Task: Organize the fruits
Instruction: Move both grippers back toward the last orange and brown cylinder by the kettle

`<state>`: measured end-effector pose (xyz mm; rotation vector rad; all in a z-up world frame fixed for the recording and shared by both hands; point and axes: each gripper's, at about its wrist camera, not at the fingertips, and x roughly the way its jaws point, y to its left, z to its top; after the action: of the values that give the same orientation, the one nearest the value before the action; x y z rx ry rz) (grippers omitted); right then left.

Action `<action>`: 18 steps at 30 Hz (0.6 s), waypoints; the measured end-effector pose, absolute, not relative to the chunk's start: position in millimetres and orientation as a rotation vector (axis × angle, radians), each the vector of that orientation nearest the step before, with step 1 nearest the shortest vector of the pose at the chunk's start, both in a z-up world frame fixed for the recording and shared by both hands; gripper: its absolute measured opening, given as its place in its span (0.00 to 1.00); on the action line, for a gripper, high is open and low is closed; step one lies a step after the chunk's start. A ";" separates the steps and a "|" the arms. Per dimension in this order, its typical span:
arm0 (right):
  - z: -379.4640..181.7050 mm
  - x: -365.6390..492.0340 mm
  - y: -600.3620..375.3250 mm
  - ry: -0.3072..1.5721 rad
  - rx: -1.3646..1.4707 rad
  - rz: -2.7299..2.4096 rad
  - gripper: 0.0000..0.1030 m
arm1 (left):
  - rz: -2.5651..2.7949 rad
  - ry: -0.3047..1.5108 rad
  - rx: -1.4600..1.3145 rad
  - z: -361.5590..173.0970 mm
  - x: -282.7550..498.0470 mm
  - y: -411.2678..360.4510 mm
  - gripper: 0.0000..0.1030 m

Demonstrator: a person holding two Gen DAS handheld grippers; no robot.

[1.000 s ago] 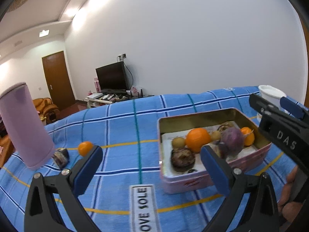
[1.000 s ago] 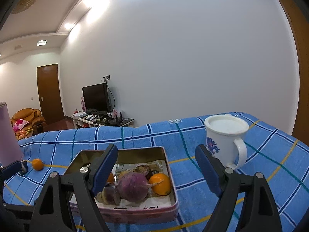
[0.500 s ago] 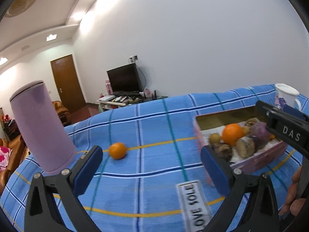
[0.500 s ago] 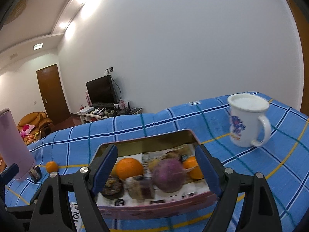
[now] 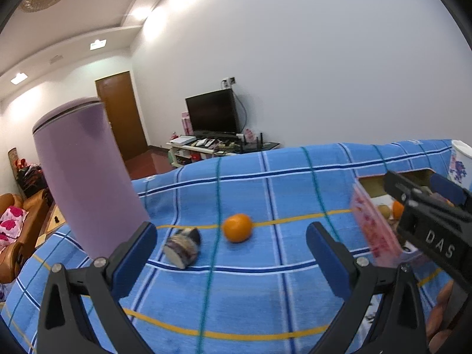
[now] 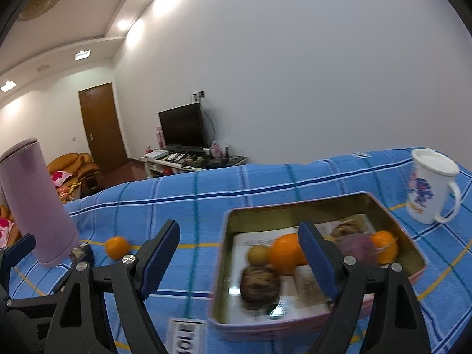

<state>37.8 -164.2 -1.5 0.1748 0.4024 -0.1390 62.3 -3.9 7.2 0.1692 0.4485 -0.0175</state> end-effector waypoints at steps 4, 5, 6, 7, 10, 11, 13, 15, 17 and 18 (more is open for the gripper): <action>-2.0 45.3 -142.7 0.406 0.167 -0.107 0.81 | 0.017 0.455 0.149 7.2 71.6 18.7 1.00; -1.9 48.8 -136.9 0.408 0.164 -0.096 0.81 | 0.023 0.456 0.146 7.0 72.5 22.9 1.00; -2.3 50.8 -132.5 0.410 0.162 -0.089 0.81 | 0.031 0.459 0.141 6.5 74.4 28.1 1.00; -2.2 52.6 -128.1 0.412 0.162 -0.083 0.81 | 0.039 0.463 0.136 6.0 77.1 34.6 1.00; -4.0 58.3 -115.7 0.422 0.156 -0.061 0.81 | 0.065 0.480 0.128 4.3 85.2 52.0 1.00; -4.6 60.9 -111.0 0.428 0.150 -0.051 0.81 | 0.075 0.488 0.126 3.3 88.1 58.6 1.00; -5.1 65.3 -103.3 0.435 0.139 -0.036 0.81 | 0.085 0.510 0.117 0.2 94.1 70.5 1.00; -5.7 70.4 -95.7 0.449 0.124 -0.016 0.81 | 0.092 0.538 0.113 -4.2 99.4 83.3 1.00; -7.4 76.3 -87.3 0.468 0.107 0.007 0.81 | 0.101 0.562 0.117 -8.9 103.1 91.7 1.00; -8.4 79.8 -83.3 0.480 0.099 0.016 0.81 | 0.104 0.587 0.119 -13.0 106.6 98.6 1.00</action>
<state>79.8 -83.3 -8.4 0.0988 0.4800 0.0159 106.6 98.6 -13.0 0.1187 0.5871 0.1040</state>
